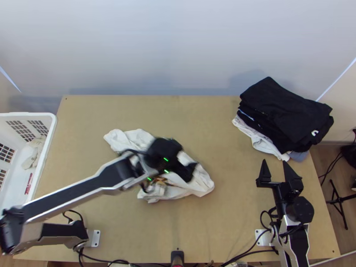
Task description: Fold the t-shirt
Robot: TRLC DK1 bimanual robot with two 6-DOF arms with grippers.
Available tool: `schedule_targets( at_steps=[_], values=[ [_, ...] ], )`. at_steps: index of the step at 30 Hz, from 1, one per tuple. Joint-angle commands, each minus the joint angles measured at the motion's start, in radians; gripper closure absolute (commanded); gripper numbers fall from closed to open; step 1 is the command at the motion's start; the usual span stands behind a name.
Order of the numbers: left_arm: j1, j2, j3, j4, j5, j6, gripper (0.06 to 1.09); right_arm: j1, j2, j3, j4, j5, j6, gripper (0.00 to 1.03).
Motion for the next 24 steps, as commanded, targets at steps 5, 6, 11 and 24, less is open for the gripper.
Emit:
schedule_targets(
  at_steps=[5, 6, 11, 24],
  values=[
    [0.420, -0.137, -0.051, -0.224, -0.002, 0.067, 0.10, 0.000, 0.000, 0.000, 0.000, 0.000, 0.000, 0.04],
    [0.471, -0.139, -0.047, -0.259, 0.000, 0.067, 0.10, 0.000, 0.000, 0.000, 0.000, 0.000, 0.000, 0.04],
    [0.695, -0.142, -0.021, -0.399, 0.001, 0.092, 0.10, 0.000, 0.000, 0.001, 0.000, 0.000, 0.000, 0.04],
    [0.850, -0.146, -0.018, -0.469, -0.011, 0.052, 0.10, 0.066, -0.001, 0.000, 0.000, -0.006, 0.085, 0.04]
  ],
)
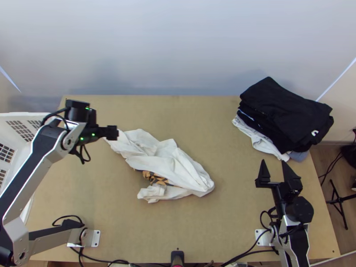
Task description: Fold the t-shirt
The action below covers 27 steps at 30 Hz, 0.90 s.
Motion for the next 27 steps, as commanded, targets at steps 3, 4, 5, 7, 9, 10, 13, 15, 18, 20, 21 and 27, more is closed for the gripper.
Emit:
schedule_targets(
  at_steps=[3, 4, 5, 7, 9, 10, 13, 15, 18, 20, 21, 27],
  values=[
    [0.104, -0.002, 0.008, -0.017, -0.003, -0.009, 0.10, 0.140, 0.002, 0.006, -0.003, -0.011, 0.065, 0.06],
    [0.107, -0.001, 0.016, -0.017, -0.003, -0.008, 0.10, 0.174, 0.010, 0.019, -0.012, -0.015, 0.072, 0.06],
    [0.110, -0.001, 0.023, -0.015, -0.003, -0.006, 0.10, 0.220, 0.033, 0.045, -0.044, -0.021, 0.089, 0.06],
    [0.108, 0.004, 0.032, -0.011, -0.003, -0.008, 0.10, 0.318, 0.148, 0.101, -0.089, -0.024, 0.095, 0.06],
    [0.105, 0.007, 0.034, -0.006, -0.003, -0.005, 0.10, 0.358, 0.295, 0.180, -0.155, -0.061, 0.095, 0.06],
    [0.104, 0.009, 0.036, -0.003, -0.003, -0.005, 0.10, 0.359, 0.355, 0.224, -0.199, -0.101, 0.095, 0.04],
    [0.102, 0.010, 0.036, 0.000, -0.003, -0.002, 0.10, 0.359, 0.491, 0.336, -0.296, -0.285, 0.095, 0.04],
    [0.104, 0.009, 0.031, 0.000, -0.003, -0.002, 0.10, 0.396, 0.573, 0.405, -0.351, -0.385, 0.088, 0.05],
    [0.104, 0.006, 0.019, -0.002, -0.005, -0.002, 0.10, 0.560, 0.676, 0.520, -0.462, -0.433, 0.086, 0.10],
    [0.104, 0.003, 0.019, -0.002, -0.005, -0.002, 0.10, 0.623, 0.715, 0.568, -0.524, -0.485, 0.092, 0.10],
    [0.104, 0.003, 0.019, -0.002, -0.003, -0.002, 0.10, 0.638, 0.743, 0.586, -0.537, -0.505, 0.103, 0.14],
    [0.105, -0.004, 0.020, -0.005, -0.005, -0.002, 0.10, 0.720, 0.866, 0.674, -0.564, -0.572, 0.218, 0.21]
  ],
)
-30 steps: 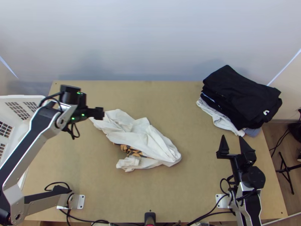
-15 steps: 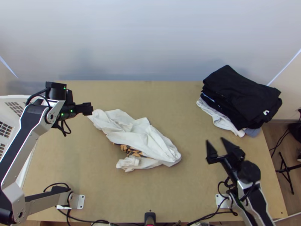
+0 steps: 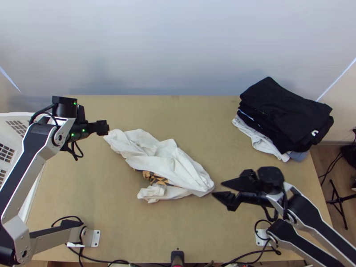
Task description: Fold the t-shirt
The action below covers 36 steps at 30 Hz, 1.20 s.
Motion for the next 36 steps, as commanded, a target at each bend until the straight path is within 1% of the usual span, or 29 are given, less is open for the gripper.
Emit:
schedule_targets(
  at_steps=[1, 2, 4, 7, 9, 13, 16, 25, 26, 27, 28, 36],
  values=[
    [0.002, -0.011, -0.005, -0.002, 0.000, 0.001, 0.10, 0.116, 0.182, 0.139, -0.058, -0.090, 0.105, 0.21],
    [0.002, -0.015, -0.010, -0.004, -0.001, 0.001, 0.10, 0.115, 0.220, 0.159, -0.057, -0.090, 0.125, 0.22],
    [0.007, -0.023, -0.016, -0.005, -0.001, 0.001, 0.10, 0.103, 0.284, 0.191, -0.057, -0.098, 0.131, 0.22],
    [0.010, -0.035, -0.018, -0.009, -0.001, 0.003, 0.10, 0.070, 0.323, 0.179, 0.003, -0.096, 0.130, 0.23],
    [0.010, -0.042, -0.018, -0.010, -0.001, 0.003, 0.10, 0.047, 0.335, 0.156, 0.061, -0.093, 0.125, 0.24],
    [0.010, -0.048, -0.018, -0.013, -0.001, 0.004, 0.10, 0.018, 0.333, 0.133, 0.070, -0.078, 0.078, 0.24],
    [0.010, -0.048, -0.018, -0.013, -0.001, 0.004, 0.10, 0.014, 0.341, 0.119, 0.087, -0.072, 0.061, 0.25],
    [0.010, -0.043, -0.019, -0.012, -0.001, 0.011, 0.10, 0.018, 0.405, 0.074, 0.161, -0.073, 0.062, 0.25],
    [0.010, -0.043, -0.019, -0.012, -0.001, 0.011, 0.10, 0.018, 0.412, 0.071, 0.170, -0.073, 0.059, 0.26],
    [0.010, -0.043, -0.019, -0.012, -0.001, 0.012, 0.10, 0.017, 0.419, 0.064, 0.196, -0.072, 0.058, 0.32],
    [0.010, -0.043, -0.019, -0.012, -0.001, 0.012, 0.10, 0.014, 0.427, 0.058, 0.221, -0.072, 0.059, 0.34],
    [0.022, -0.045, -0.047, -0.004, -0.001, 0.027, 0.10, 0.014, 0.522, 0.061, 0.317, -0.061, 0.062, 0.34]
  ],
)
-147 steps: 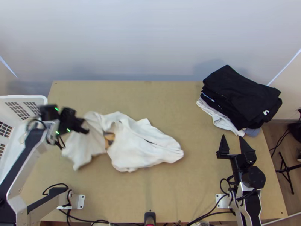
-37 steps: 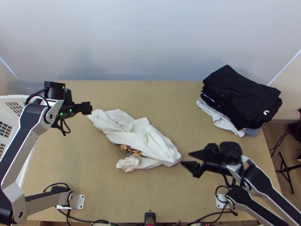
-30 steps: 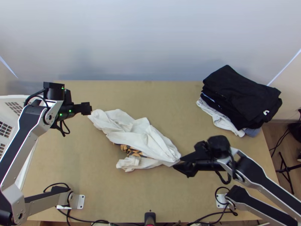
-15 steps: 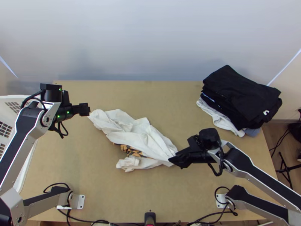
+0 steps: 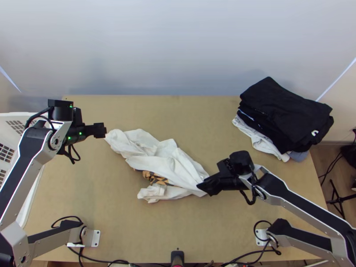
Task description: Fold the t-shirt
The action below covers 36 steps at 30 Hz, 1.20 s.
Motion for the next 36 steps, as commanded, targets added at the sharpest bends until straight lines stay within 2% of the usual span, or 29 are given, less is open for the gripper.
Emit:
schedule_targets(
  at_steps=[1, 3, 6, 7, 8, 9, 17, 21, 26, 36],
  values=[
    [0.007, -0.001, -0.021, 0.008, -0.001, 0.009, 0.10, -0.001, 0.085, -0.009, 0.086, 0.011, 0.002, 0.39],
    [0.010, -0.001, -0.024, 0.009, -0.001, 0.012, 0.10, -0.001, 0.096, -0.013, 0.112, 0.013, 0.006, 0.56],
    [0.025, 0.002, -0.022, 0.012, 0.001, 0.035, 0.10, -0.001, 0.082, -0.015, 0.114, 0.013, 0.024, 0.61],
    [0.032, 0.005, -0.024, 0.014, 0.001, 0.043, 0.10, 0.002, 0.064, -0.013, 0.114, 0.025, 0.027, 0.74],
    [0.036, 0.007, -0.026, 0.016, 0.001, 0.054, 0.10, 0.003, 0.049, -0.010, 0.126, 0.062, 0.038, 0.92],
    [0.041, 0.010, -0.027, 0.019, 0.001, 0.058, 0.10, 0.005, 0.039, -0.007, 0.135, 0.076, 0.045, 1.00],
    [-0.004, 0.022, -0.098, 0.032, 0.033, 0.169, 0.10, -0.044, -0.037, 0.060, 0.111, 0.137, 0.099, 1.00],
    [-0.062, 0.053, -0.197, 0.155, 0.029, 0.288, 0.10, -0.076, -0.040, 0.074, 0.066, 0.152, 0.116, 1.00],
    [-0.139, 0.136, -0.288, 0.342, 0.018, 0.387, 0.10, -0.081, -0.037, 0.076, 0.049, 0.183, 0.130, 1.00],
    [-0.122, 0.397, -0.180, 0.486, -0.024, 0.434, 0.10, -0.090, -0.004, 0.102, 0.051, 0.208, 0.147, 1.00]
  ],
)
